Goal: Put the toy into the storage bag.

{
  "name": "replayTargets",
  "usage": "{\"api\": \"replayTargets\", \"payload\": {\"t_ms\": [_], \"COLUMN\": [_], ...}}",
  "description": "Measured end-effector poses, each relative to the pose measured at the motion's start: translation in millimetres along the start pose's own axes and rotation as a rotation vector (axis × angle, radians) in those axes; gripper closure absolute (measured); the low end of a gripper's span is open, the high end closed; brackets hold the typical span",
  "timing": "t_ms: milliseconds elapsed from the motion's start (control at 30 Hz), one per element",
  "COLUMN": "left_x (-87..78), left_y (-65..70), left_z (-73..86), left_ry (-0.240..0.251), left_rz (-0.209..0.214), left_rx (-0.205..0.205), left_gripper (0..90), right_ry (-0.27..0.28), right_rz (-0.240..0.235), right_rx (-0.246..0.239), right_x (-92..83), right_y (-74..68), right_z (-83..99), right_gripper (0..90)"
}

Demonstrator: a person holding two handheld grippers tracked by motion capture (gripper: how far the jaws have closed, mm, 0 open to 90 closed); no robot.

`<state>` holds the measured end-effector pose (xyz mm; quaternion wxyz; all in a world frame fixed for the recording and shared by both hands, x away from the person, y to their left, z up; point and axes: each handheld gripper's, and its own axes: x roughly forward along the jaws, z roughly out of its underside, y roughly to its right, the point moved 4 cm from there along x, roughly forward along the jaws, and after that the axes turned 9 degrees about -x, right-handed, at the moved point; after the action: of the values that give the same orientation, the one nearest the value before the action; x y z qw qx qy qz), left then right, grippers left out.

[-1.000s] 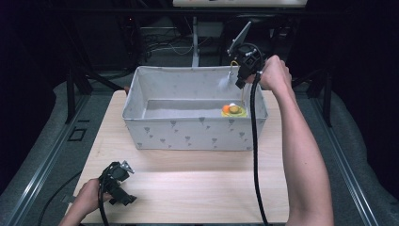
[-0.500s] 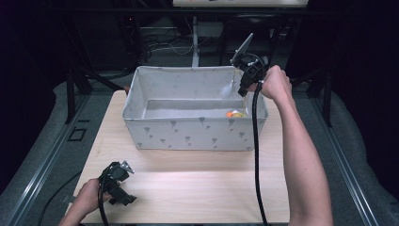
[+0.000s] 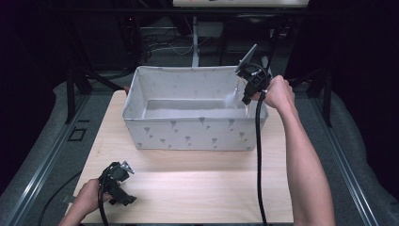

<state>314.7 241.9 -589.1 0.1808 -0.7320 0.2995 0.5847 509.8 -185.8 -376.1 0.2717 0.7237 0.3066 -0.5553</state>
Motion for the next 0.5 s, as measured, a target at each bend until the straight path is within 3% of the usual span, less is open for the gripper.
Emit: {"api": "replayTargets", "payload": {"t_ms": [500], "left_x": [0.4], "left_y": [0.4], "left_z": [0.1], "left_ry": [0.0], "left_rz": [-0.001], "left_rx": [0.005], "left_gripper": [0.1], "right_ry": [-0.016], "right_rz": [-0.009], "right_rx": [0.034], "right_x": [19.6], "right_y": [4.7], "right_z": [22.8], "right_gripper": [88.3]}}
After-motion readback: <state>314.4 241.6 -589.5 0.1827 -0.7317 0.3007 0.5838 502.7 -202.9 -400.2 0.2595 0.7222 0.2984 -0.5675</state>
